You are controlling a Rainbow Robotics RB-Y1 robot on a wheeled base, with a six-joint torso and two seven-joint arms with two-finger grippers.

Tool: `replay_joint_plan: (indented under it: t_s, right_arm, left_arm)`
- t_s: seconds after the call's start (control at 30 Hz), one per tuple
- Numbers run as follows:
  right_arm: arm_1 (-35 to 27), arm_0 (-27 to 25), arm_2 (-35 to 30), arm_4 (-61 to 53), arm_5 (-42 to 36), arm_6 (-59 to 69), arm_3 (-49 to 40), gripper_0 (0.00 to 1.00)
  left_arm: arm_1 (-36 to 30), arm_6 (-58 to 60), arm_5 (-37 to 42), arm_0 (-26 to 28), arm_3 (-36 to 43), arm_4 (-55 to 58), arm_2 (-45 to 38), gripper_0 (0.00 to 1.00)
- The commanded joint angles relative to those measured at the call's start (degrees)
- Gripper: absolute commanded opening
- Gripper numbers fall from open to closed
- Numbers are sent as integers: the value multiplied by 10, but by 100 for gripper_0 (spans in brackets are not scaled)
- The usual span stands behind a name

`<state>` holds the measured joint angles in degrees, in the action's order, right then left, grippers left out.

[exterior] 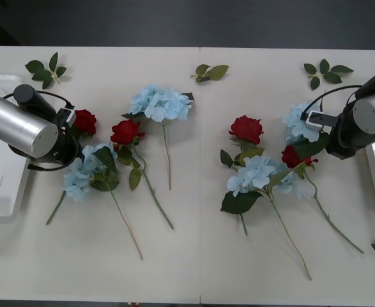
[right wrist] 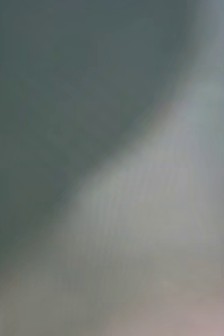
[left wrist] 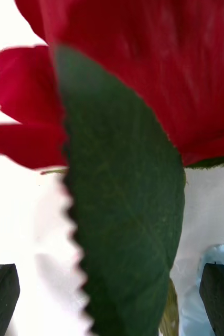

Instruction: Put the red flowers into the right box and the blue flowers into the left box

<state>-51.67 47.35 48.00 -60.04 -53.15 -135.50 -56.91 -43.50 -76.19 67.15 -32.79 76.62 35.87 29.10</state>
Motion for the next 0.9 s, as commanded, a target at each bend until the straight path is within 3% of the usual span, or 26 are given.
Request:
replay_joint_plan:
  t_s: [0.03,0.13,0.27,0.4,0.63,0.9]
  right_arm:
    - [-5,12,-39,-50,6,12,29,0]
    - [-13,12,-74,-99,-3,4,50,0]
    - [-35,12,-107,-167,-33,-4,39,0]
    - [-61,12,-117,-242,-74,-10,-1,0]
    - [-99,11,-115,-488,-129,-26,-45,0]
    - [-114,-11,-116,-728,-121,-41,-108,0]
  left_arm:
    - [-4,-6,-11,-22,-9,-2,17,88]
    - [-4,-5,-20,-23,-15,-1,23,64]
    - [-5,-5,-19,-22,-16,1,23,0]
    - [-5,-6,-19,-23,-16,1,23,0]
    - [-10,-9,-19,-24,9,-21,17,0]
    - [-26,-21,-19,-22,53,-24,-8,0]
